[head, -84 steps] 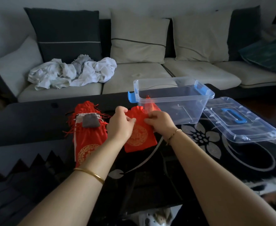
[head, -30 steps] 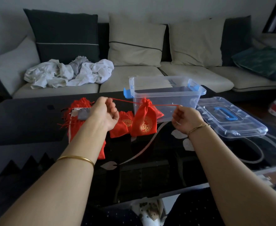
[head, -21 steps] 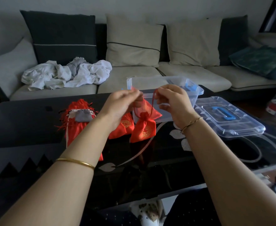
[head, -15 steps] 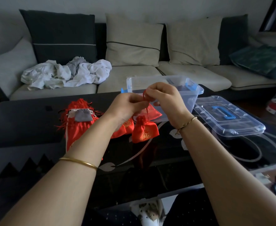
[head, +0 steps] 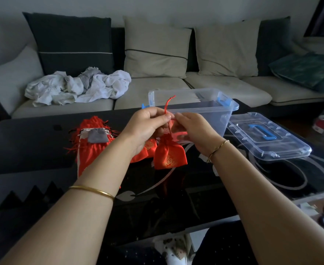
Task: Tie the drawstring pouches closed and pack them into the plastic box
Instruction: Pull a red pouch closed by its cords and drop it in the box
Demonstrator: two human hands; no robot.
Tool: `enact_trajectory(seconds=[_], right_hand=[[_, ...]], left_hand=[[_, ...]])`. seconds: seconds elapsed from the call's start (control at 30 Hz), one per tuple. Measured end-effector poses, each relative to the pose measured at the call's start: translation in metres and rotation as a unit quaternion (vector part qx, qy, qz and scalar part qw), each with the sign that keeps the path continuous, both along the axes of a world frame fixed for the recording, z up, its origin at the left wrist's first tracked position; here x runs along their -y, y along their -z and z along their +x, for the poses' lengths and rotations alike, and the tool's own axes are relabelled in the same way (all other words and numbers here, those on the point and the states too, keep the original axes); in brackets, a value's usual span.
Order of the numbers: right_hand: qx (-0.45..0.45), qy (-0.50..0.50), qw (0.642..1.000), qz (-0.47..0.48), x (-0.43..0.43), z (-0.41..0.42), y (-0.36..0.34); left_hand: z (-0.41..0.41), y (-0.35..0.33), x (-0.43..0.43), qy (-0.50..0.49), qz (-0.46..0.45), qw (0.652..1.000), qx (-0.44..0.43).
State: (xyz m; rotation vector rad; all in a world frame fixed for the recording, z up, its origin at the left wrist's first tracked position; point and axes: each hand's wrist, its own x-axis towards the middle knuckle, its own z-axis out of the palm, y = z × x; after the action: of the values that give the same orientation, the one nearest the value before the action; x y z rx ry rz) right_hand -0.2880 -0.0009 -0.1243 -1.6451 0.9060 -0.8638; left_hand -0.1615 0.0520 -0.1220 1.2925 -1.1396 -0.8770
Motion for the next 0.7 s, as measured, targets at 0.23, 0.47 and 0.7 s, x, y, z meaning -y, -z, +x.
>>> enact_trajectory(seconds=[0.23, 0.47, 0.7], right_hand=[[-0.123, -0.096, 0.987, -0.024, -0.003, -0.010, -0.005], [-0.011, 0.005, 0.999, -0.031, 0.005, 0.000, 0.003], [0.035, -0.073, 0.992, 0.100, 0.006, 0.004, 0.017]], left_hand=[[0.001, 0.000, -0.003, -0.032, -0.006, 0.999, -0.030], [0.002, 0.000, -0.004, -0.005, -0.028, 0.980, 0.199], [-0.004, 0.004, -0.005, -0.079, -0.136, 0.887, 0.433]])
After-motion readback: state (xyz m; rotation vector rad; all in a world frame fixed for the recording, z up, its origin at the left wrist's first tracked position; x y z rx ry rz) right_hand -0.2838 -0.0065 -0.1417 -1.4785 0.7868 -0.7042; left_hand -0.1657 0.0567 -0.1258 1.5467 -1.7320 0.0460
